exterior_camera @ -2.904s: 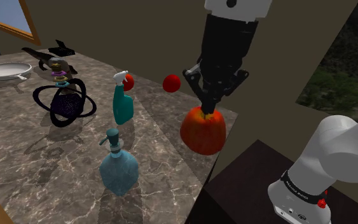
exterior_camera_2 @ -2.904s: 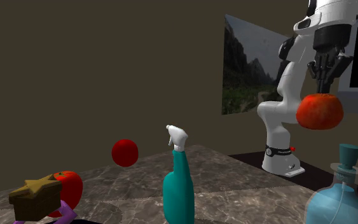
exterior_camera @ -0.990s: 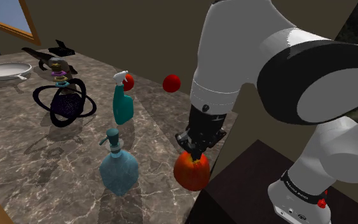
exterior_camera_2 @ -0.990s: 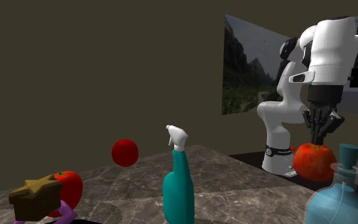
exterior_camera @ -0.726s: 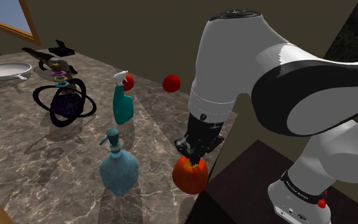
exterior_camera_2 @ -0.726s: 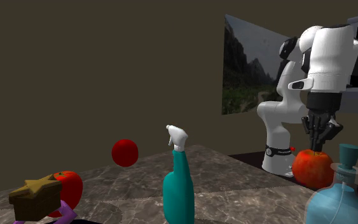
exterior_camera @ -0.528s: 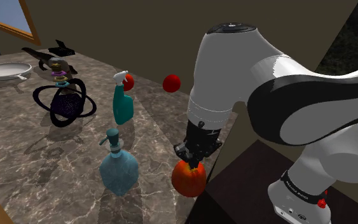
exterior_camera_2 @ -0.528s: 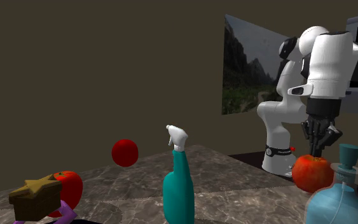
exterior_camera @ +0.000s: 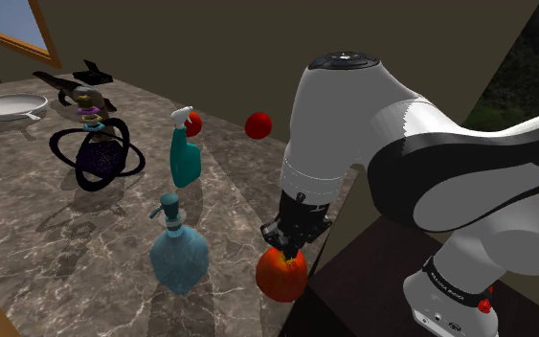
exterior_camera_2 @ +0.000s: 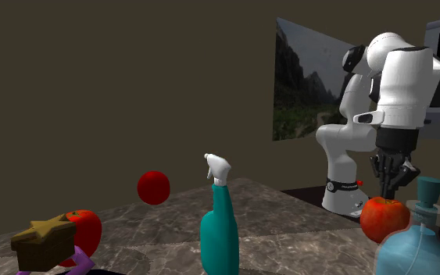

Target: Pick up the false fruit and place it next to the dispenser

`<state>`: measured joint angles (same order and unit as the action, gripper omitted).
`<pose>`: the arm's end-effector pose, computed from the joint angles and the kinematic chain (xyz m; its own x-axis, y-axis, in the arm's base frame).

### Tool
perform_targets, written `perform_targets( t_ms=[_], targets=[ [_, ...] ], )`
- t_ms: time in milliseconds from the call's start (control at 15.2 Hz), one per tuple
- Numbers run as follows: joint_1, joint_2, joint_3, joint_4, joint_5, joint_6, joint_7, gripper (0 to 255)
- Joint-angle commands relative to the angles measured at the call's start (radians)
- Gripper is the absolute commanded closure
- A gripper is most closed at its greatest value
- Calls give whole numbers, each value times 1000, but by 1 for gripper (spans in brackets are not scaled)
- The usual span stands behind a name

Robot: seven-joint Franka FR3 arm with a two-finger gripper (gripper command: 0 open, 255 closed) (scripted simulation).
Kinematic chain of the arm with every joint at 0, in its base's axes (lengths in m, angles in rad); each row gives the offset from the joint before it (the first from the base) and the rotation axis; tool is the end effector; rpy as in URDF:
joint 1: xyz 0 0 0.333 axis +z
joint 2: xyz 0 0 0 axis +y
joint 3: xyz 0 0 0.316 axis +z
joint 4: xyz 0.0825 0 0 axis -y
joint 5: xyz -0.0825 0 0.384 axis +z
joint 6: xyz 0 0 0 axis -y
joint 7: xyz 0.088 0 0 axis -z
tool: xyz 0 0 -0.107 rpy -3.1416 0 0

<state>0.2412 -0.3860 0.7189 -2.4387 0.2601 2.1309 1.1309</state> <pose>0.2419 0.3709 0.4091 0.9397 -0.3406 0.0308 -0.3410 -0.9401 0.0050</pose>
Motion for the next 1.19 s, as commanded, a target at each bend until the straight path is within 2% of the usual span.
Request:
perform_targets(
  t_ms=[0,66,396,660,1122],
  targets=[
    [0,0,0,0,0,0,0,255],
    [0,0,0,0,0,0,0,0],
    [0,0,0,0,0,0,0,0],
    [9,-57,-42,87,4,-140,-13,0],
    [9,-57,-42,87,4,-140,-13,0]
  ],
)
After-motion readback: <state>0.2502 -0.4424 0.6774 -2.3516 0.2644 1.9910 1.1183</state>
